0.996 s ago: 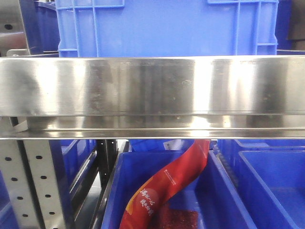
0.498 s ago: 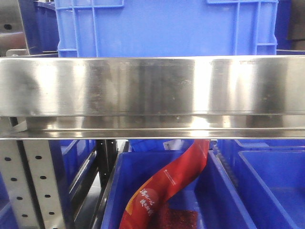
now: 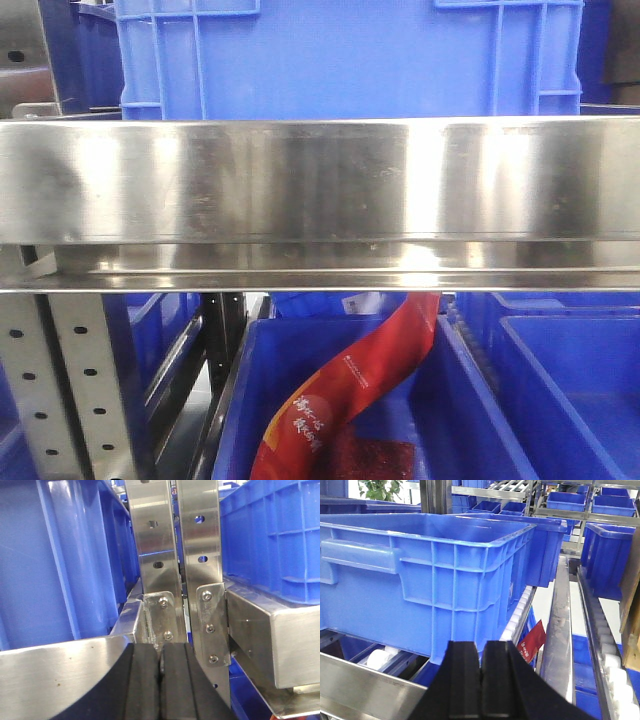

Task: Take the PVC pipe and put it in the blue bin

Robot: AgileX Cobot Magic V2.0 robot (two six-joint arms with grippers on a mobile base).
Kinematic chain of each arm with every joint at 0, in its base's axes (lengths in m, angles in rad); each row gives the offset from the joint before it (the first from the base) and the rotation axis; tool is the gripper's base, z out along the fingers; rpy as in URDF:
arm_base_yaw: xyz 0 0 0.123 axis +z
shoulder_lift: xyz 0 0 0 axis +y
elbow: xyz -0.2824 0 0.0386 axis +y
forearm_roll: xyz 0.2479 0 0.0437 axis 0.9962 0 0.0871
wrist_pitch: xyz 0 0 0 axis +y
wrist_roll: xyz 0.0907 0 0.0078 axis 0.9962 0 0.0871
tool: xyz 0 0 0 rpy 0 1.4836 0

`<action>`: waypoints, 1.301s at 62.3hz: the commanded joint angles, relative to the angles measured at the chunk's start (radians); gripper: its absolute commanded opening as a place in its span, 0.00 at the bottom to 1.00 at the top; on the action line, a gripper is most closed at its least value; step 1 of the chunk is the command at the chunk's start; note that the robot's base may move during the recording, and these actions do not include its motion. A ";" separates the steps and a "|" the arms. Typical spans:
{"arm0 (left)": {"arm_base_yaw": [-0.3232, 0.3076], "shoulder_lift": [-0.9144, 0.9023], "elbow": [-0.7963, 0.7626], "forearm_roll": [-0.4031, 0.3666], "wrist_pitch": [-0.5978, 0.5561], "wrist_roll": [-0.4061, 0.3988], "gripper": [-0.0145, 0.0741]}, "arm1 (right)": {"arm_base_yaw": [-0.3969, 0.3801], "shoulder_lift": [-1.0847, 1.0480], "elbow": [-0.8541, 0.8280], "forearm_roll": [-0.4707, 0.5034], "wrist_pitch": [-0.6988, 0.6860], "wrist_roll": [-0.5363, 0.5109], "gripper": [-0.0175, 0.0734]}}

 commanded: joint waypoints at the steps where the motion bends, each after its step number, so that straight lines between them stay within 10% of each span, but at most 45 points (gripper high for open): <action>1: -0.004 -0.002 -0.002 -0.008 -0.023 -0.006 0.04 | -0.007 -0.004 0.001 -0.007 -0.019 -0.002 0.02; 81: -0.004 -0.002 -0.002 -0.008 -0.023 -0.006 0.04 | -0.007 -0.004 0.001 -0.007 -0.016 -0.002 0.02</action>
